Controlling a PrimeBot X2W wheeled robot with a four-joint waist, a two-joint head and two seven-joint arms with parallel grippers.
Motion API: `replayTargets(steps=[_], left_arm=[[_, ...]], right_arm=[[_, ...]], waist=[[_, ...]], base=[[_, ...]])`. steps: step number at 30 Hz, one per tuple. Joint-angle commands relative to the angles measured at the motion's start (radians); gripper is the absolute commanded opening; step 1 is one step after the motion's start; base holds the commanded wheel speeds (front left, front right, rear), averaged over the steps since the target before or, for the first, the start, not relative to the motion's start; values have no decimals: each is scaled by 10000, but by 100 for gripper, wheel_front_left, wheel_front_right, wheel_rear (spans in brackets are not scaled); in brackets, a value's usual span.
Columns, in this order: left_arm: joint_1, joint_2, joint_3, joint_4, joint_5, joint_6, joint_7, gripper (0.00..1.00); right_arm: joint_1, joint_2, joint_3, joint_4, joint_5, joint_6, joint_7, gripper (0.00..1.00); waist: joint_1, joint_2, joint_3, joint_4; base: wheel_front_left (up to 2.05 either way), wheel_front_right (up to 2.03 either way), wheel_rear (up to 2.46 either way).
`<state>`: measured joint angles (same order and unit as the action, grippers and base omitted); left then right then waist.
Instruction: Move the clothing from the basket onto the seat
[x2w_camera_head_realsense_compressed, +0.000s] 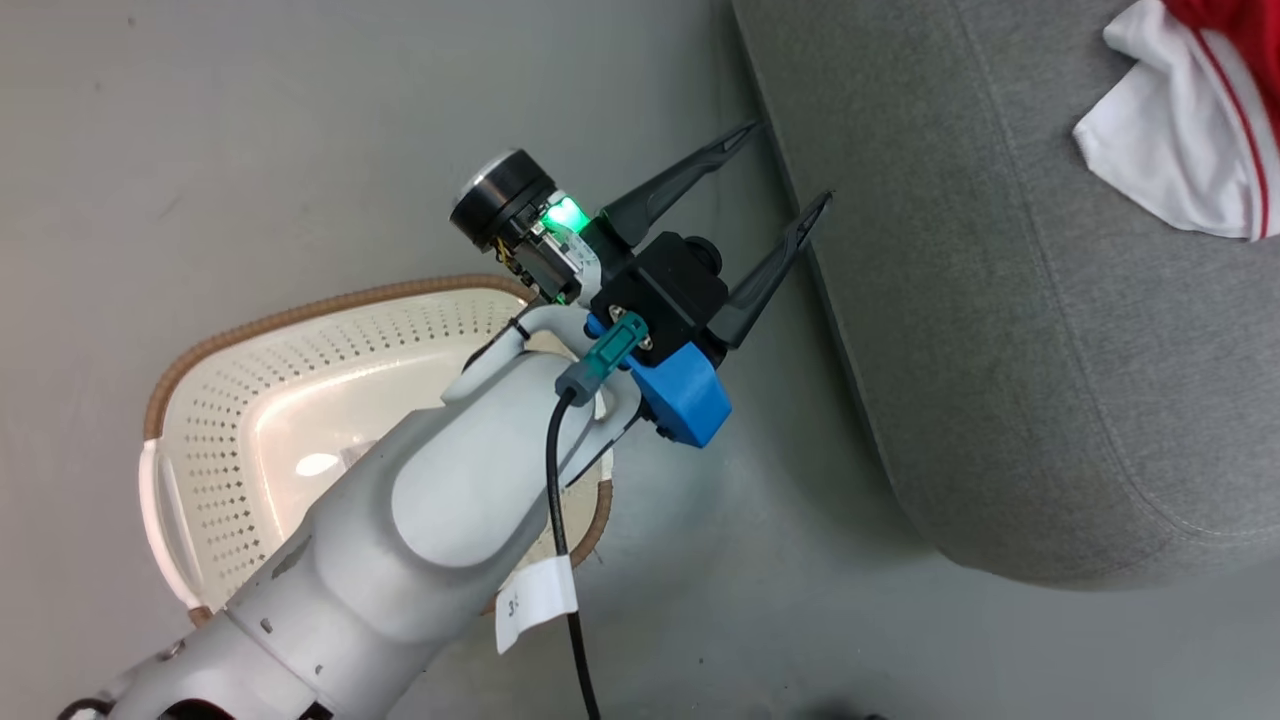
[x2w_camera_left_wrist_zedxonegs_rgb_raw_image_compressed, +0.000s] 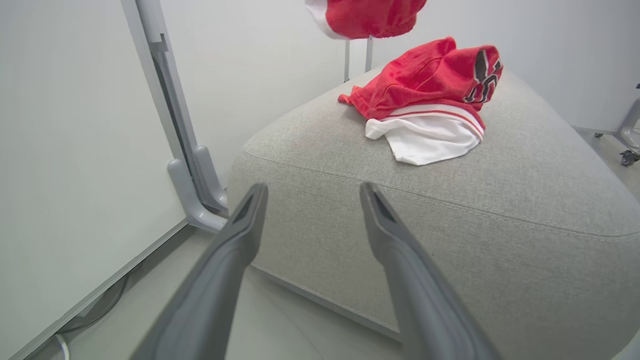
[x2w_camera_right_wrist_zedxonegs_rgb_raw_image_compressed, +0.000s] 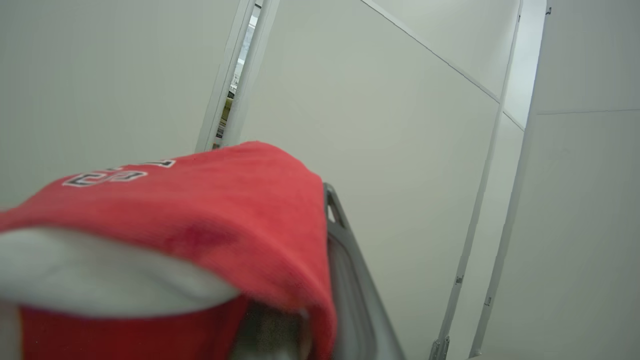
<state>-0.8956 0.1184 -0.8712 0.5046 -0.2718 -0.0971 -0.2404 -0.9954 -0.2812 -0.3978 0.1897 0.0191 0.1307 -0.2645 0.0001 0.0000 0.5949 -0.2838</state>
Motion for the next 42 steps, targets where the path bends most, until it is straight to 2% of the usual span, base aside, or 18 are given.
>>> replayTargets(steps=[1,4,10,21,28,29,30,38,42], left_arm=[[-258,103,18,-79,84,58,3,100],[-423,173,1,-169,138,75,48,100],[-550,266,-29,-255,171,119,82,100],[-689,444,-153,-421,139,156,233,100],[-734,584,-158,-483,76,194,276,100],[-718,593,-161,-463,54,205,271,100],[-686,585,-174,-451,31,217,263,100],[-308,421,-158,-227,-195,280,-10,100],[-4,395,-17,-112,-378,382,-128,100]], right_arm=[[-266,-450,-337,173,31,-1,3,0],[-332,-1237,-889,645,131,1,3,0],[212,-1676,-1630,1691,122,-1,3,0],[1271,-854,-2179,3958,-203,1,1,0],[1578,-404,-2027,4589,-284,1,3,0],[1608,-383,-2018,4560,-276,-1,1,31],[1634,-390,-2022,4497,-259,-1,3,100],[2929,-487,-1630,3766,30,-1,3,100],[3933,-363,-1079,3098,117,1,1,100]], waist=[[-1,0,600,208],[-1,0,895,234],[-1,0,1138,185],[-1,0,1507,149],[-1,0,1582,114],[-1,0,1547,97],[-1,0,1492,84],[-1,0,616,80],[-1,0,47,72]], base=[[0,0,0],[0,0,0],[0,0,0],[0,0,0],[0,0,0],[0,0,0],[0,0,0],[0,0,0],[0,0,0]])
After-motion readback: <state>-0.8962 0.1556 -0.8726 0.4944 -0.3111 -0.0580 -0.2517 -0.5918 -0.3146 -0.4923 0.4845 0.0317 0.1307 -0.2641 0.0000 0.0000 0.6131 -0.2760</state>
